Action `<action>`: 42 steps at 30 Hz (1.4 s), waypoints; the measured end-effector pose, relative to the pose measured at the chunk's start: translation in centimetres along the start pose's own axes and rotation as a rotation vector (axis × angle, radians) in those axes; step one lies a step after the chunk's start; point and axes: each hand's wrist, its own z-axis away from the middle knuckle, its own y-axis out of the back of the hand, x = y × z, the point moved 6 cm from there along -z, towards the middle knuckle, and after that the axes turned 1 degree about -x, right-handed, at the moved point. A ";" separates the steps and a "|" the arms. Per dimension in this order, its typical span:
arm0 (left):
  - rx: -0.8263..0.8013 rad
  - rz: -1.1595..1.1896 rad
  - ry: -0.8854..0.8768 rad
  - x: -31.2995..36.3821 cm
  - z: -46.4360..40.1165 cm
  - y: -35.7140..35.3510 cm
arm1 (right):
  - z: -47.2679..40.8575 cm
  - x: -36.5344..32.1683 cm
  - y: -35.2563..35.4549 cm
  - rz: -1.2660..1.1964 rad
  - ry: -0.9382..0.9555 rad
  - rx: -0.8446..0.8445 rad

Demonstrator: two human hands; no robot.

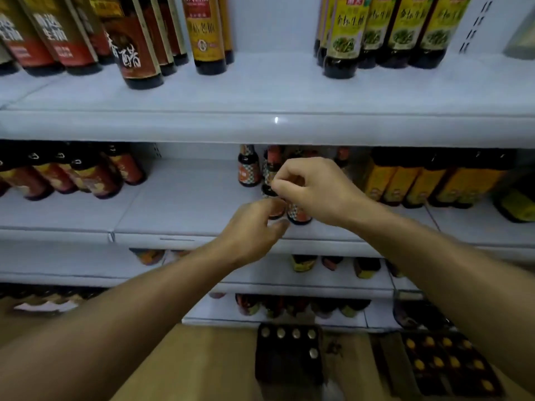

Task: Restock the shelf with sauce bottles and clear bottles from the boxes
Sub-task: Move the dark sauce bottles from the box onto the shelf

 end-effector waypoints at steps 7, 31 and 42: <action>-0.058 0.101 0.150 -5.6 -0.2 -6.6 | 1.6 6.5 -6.1 -0.042 -0.081 -0.136; -0.291 0.152 0.528 -22.3 3.1 -34.4 | 15.2 32.1 -29.8 -0.138 -0.473 -0.501; -0.441 0.137 0.672 -29.3 3.7 -48.0 | 22.7 44.3 -39.1 -0.108 -0.638 -0.558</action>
